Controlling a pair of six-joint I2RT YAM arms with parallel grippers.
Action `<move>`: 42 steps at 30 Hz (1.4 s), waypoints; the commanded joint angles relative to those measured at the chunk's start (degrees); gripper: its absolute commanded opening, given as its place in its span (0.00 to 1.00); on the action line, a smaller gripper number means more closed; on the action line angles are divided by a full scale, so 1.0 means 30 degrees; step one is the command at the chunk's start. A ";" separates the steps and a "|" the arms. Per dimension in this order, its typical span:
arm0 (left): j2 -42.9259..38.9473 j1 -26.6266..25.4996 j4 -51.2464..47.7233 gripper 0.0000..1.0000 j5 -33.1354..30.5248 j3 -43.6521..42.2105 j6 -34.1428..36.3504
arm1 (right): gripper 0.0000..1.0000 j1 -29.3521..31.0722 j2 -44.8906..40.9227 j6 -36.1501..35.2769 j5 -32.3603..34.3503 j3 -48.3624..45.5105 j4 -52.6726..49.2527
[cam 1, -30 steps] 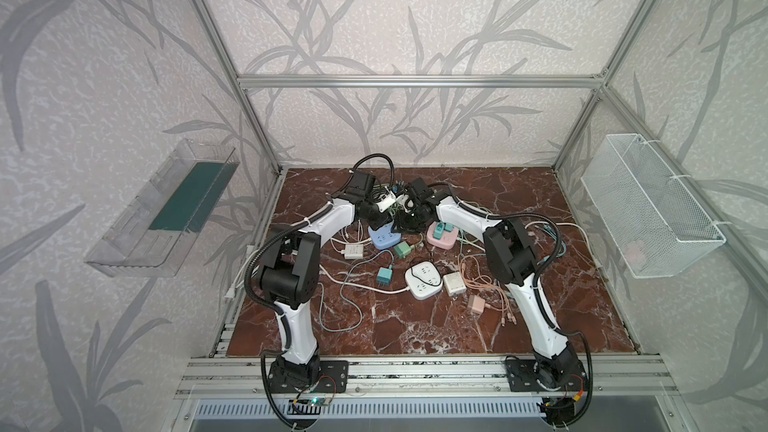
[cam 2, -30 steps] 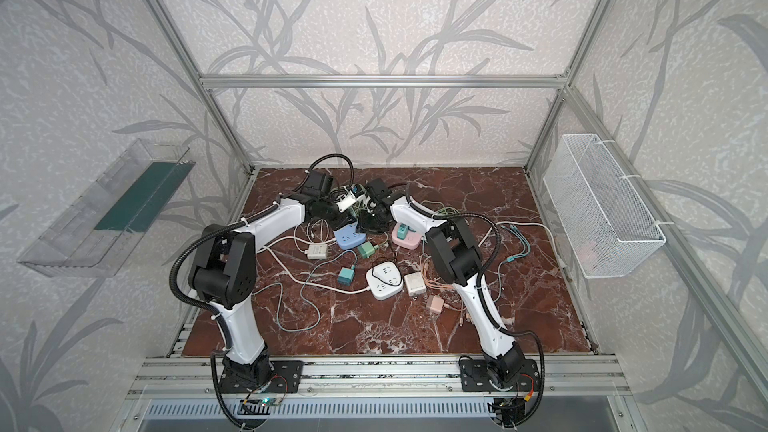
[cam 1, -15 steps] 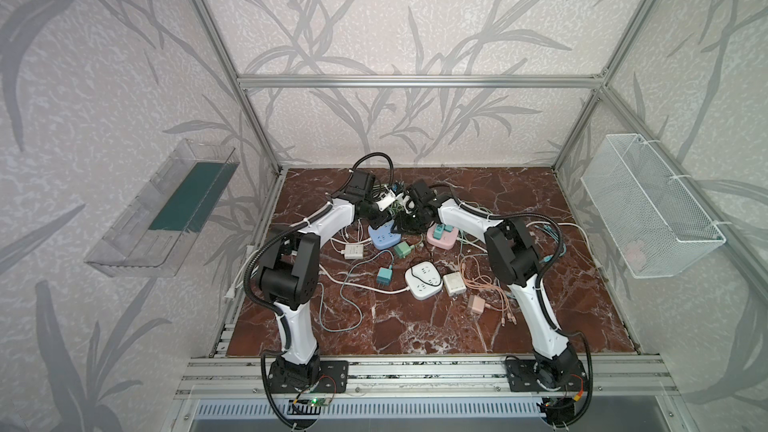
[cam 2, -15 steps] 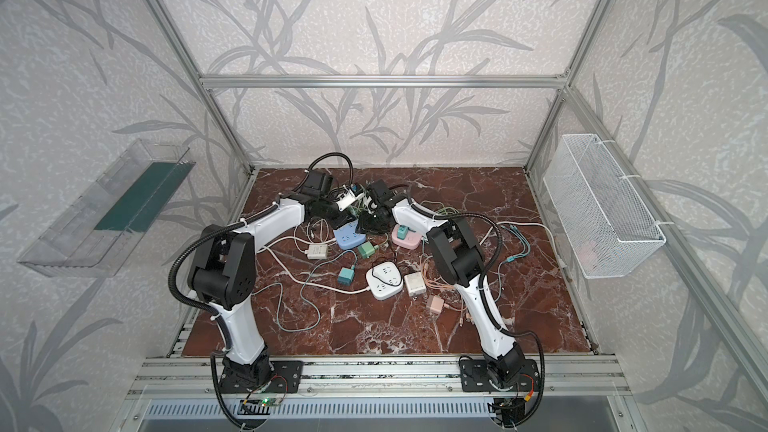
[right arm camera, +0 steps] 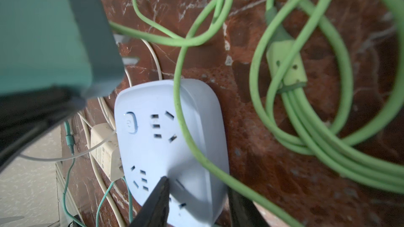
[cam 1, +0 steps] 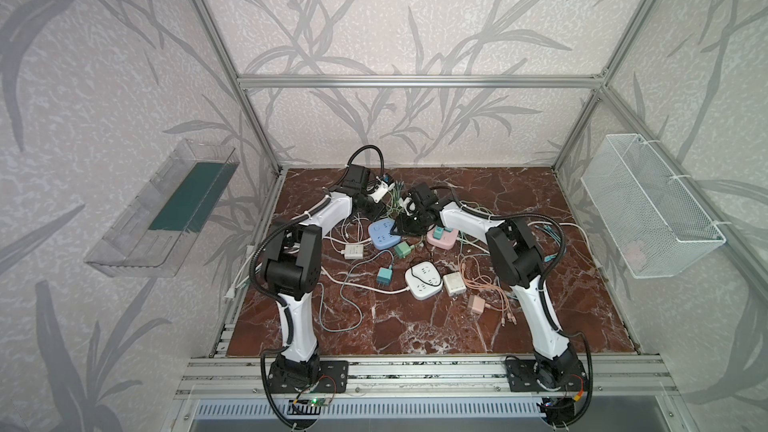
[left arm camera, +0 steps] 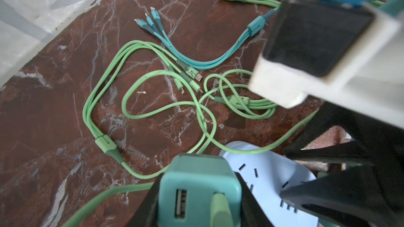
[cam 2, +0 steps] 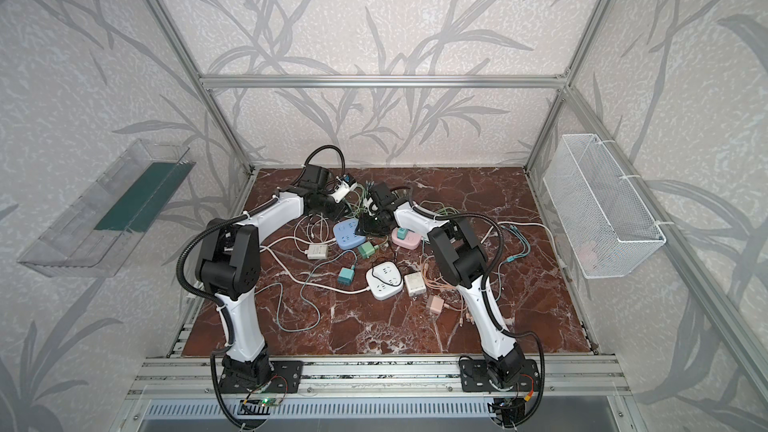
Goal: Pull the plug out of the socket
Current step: 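Pull the teal charger up out of the blue strip with the left gripper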
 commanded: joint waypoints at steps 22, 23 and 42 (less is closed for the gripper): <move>0.2225 0.1325 -0.1600 0.26 0.2619 0.2009 -0.1111 | 0.50 0.0105 -0.2125 -0.0641 0.0053 -0.0919 0.0130; 0.2254 0.1312 -0.1574 0.26 0.2632 0.1979 -0.0953 | 0.51 0.0082 -0.2063 -0.0537 0.0027 -0.0964 0.0188; 0.2014 0.1454 -0.3167 0.62 -0.1108 0.1845 -0.0860 | 0.52 -0.0094 -0.2328 -0.0752 0.0067 -0.1306 0.0005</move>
